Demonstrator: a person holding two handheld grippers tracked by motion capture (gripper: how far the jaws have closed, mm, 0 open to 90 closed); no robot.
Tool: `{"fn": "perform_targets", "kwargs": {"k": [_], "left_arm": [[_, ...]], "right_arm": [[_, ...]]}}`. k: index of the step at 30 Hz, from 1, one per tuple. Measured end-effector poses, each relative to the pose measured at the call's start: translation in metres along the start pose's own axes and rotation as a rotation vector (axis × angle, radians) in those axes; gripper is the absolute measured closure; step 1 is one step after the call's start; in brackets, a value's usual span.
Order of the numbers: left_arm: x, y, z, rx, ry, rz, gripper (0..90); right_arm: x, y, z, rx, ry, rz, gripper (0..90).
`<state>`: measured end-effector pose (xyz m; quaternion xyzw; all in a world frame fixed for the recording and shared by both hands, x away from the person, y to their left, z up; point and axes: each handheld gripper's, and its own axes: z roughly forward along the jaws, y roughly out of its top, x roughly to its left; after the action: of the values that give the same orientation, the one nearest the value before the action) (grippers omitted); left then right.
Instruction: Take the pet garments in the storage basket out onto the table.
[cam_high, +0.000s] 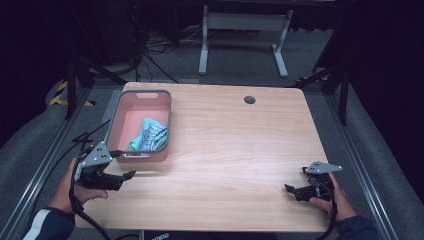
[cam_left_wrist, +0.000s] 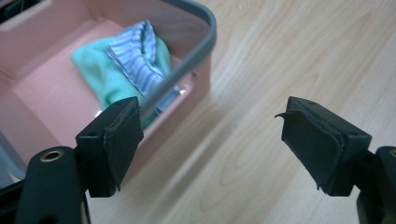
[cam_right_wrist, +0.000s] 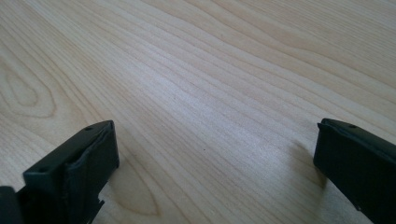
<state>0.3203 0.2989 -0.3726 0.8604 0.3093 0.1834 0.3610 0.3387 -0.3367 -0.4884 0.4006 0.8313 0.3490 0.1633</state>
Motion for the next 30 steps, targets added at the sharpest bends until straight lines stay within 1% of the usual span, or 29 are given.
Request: {"fn": "perform_targets", "kwargs": {"k": [1, 3, 5, 7, 8, 9, 11, 13, 14, 16, 17, 22, 25, 26, 28, 30], "left_arm": [[0.005, 0.006, 0.000, 0.004, 0.003, -0.003, 20.4], [0.012, 0.015, 0.000, 0.009, 0.014, 0.004, 19.8], [0.019, 0.022, 0.002, 0.006, 0.009, -0.012, 19.5], [0.028, 0.032, 0.007, 0.026, 0.019, -0.004, 19.3], [0.031, 0.035, 0.009, 0.037, 0.020, -0.013, 19.3], [0.035, 0.040, 0.013, 0.050, 0.021, -0.011, 19.2], [0.041, 0.046, 0.015, 0.058, 0.025, -0.002, 19.1], [0.046, 0.053, 0.020, 0.057, 0.024, -0.011, 19.1], [0.050, 0.056, 0.024, 0.062, 0.024, -0.019, 19.1], [0.056, 0.061, 0.031, 0.082, 0.021, -0.012, 19.1], [0.060, 0.064, 0.037, 0.083, 0.022, -0.015, 19.2], [0.072, 0.075, 0.061, 0.137, 0.002, -0.049, 19.8], [0.077, 0.081, 0.079, 0.182, -0.008, -0.046, 19.8], [0.078, 0.084, 0.084, 0.205, -0.005, -0.036, 19.7], [0.082, 0.087, 0.096, 0.249, -0.017, -0.028, 19.7], [0.085, 0.089, 0.106, 0.280, -0.013, -0.026, 19.7]], "right_arm": [[0.000, 0.000, 0.000, 0.000, 0.000, 0.000, 0.4], [0.000, 0.000, 0.000, 0.001, -0.001, -0.002, 0.4], [0.000, 0.000, 0.000, 0.000, 0.000, 0.000, 0.4], [0.000, 0.000, 0.000, 0.001, 0.000, -0.003, 0.4], [0.000, 0.000, 0.000, 0.001, 0.000, -0.002, 0.4], [0.000, 0.000, 0.000, 0.000, 0.000, 0.000, 0.4], [0.000, 0.000, 0.000, 0.001, -0.001, -0.002, 0.4], [0.000, 0.000, 0.000, 0.001, -0.001, -0.003, 0.4], [0.000, 0.000, 0.000, 0.001, 0.000, -0.004, 0.4], [0.000, 0.000, 0.000, 0.001, 0.000, -0.004, 0.4], [0.000, 0.000, 0.000, 0.001, 0.000, -0.004, 0.4], [0.000, 0.000, 0.000, 0.001, 0.000, -0.004, 0.3], [0.000, 0.000, 0.000, 0.001, 0.000, -0.004, 0.4], [0.000, 0.000, 0.000, -0.001, 0.000, -0.004, 0.3], [0.000, 0.000, 0.000, 0.000, 0.001, -0.004, 0.3], [-0.001, 0.000, 0.000, 0.002, 0.004, -0.006, 0.3]]}}
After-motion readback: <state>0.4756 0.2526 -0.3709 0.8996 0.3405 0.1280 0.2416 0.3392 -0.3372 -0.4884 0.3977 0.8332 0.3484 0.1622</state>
